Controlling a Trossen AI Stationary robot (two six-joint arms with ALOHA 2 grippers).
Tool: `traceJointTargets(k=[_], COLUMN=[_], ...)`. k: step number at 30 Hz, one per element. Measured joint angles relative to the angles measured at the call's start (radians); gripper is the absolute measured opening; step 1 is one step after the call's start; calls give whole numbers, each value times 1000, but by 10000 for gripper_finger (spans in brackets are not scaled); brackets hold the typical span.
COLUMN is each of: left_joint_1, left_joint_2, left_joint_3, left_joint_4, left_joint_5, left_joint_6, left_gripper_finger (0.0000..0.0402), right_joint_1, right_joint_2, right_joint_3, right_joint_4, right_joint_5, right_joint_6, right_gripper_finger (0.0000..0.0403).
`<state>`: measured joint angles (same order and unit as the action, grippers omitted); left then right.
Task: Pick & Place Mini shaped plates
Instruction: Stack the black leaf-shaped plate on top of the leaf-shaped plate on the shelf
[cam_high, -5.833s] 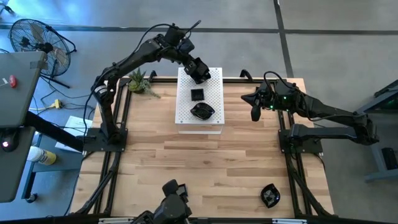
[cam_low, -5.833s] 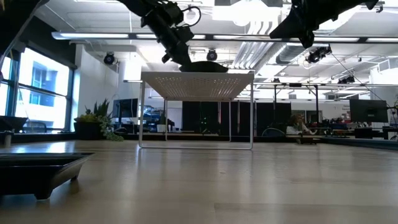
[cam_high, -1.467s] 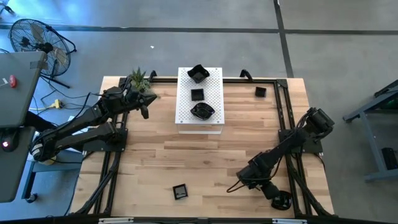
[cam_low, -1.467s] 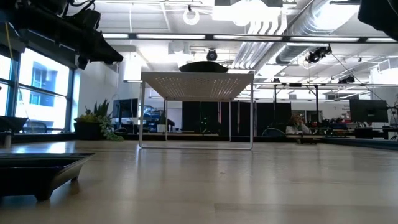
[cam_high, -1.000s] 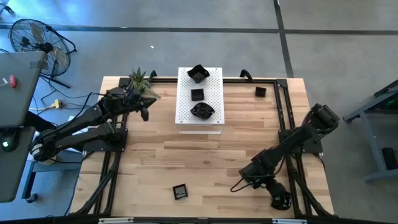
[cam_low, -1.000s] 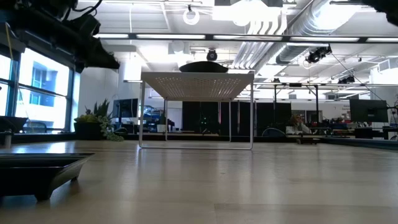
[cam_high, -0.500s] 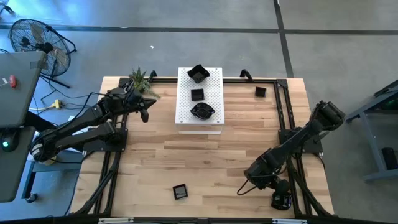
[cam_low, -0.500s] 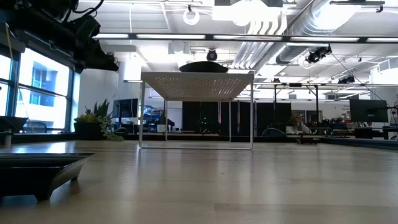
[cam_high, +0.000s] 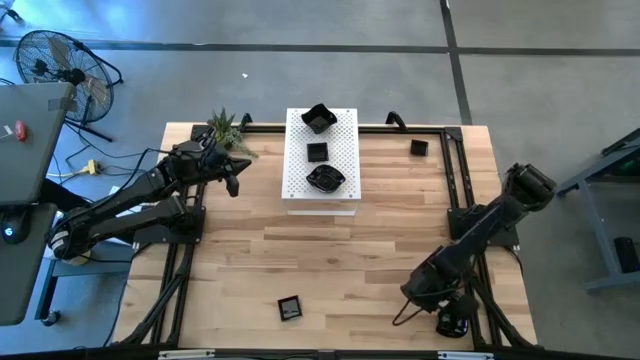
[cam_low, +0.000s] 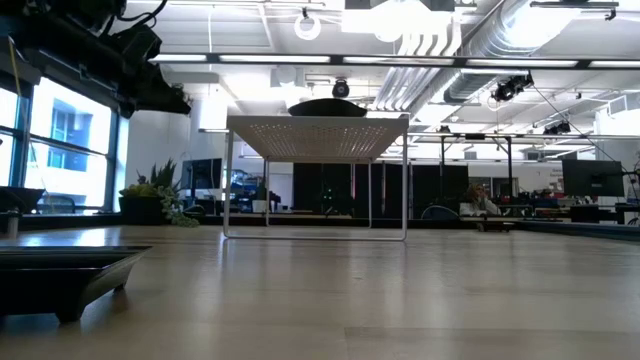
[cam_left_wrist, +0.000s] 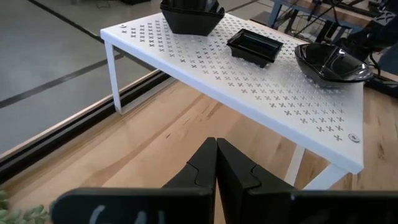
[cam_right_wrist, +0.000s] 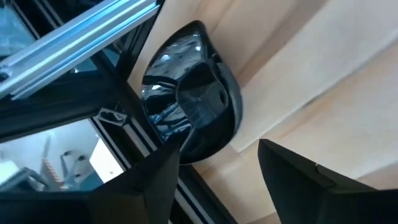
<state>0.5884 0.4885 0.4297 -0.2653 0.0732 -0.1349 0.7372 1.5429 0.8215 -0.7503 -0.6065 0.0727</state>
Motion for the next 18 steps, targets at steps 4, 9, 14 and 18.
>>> traceJointTargets(k=[4, 9, 14, 18], left_joint_1=[0, 0, 0, 0], left_joint_2=[0, 0, 0, 0], left_joint_3=[0, 0, 0, 0], left_joint_4=[0, 0, 0, 0], left_joint_5=[-1, -1, -1, -1], left_joint_6=[0, 0, -1, -1], left_gripper_finger=[1, 1, 1, 1], right_joint_1=[37, 65, 69, 68], right_joint_2=[0, 0, 0, 0], right_joint_3=[0, -27, -98, -137], right_joint_4=[28, 107, 175, 198], right_joint_5=[16, 10, 18, 14], right_joint_6=[-24, -3, 69, 85], right_gripper_finger=[213, 198, 179, 160])
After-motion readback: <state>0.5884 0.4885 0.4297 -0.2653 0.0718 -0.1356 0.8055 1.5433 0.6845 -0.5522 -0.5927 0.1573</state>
